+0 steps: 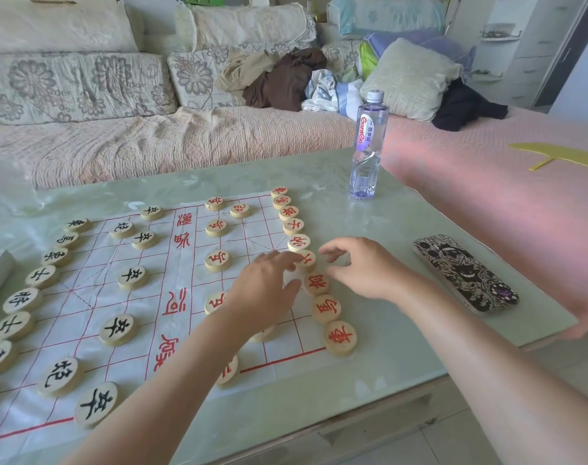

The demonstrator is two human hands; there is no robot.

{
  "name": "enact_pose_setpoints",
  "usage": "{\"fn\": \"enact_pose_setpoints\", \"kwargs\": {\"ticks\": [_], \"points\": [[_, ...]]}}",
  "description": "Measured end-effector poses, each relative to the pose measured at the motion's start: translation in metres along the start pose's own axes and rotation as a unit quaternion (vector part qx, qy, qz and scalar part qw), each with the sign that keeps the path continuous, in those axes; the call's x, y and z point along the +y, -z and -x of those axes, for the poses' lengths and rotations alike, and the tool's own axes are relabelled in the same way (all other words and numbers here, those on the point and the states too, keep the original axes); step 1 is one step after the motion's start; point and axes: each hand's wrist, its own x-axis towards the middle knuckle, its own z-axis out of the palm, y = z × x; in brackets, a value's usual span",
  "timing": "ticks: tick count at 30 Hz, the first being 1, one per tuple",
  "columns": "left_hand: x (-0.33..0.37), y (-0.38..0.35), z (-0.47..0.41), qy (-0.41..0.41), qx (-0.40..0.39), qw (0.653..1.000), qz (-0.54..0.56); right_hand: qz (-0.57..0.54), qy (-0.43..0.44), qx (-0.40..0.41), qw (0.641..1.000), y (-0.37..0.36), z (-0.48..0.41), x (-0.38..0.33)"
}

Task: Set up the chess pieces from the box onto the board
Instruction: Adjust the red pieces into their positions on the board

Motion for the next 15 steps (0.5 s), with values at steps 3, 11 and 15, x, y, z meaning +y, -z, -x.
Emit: {"fn": "enact_pose_setpoints", "kwargs": {"ticks": [3,11,15], "points": [[-0.006,0.002,-0.013,0.030,0.017,0.999,-0.008,0.015,-0.022,0.030,0.999,-0.001,-0.009,-0.007],[-0.015,0.001,-0.040,0.097,-0.030,0.995,-0.022,0.048,-0.068,0.025,0.996,-0.016,-0.036,-0.017],[-0.019,-0.002,-0.040,0.083,-0.026,0.996,-0.019,0.014,-0.068,0.014,0.998,-0.017,-0.046,-0.009]]}}
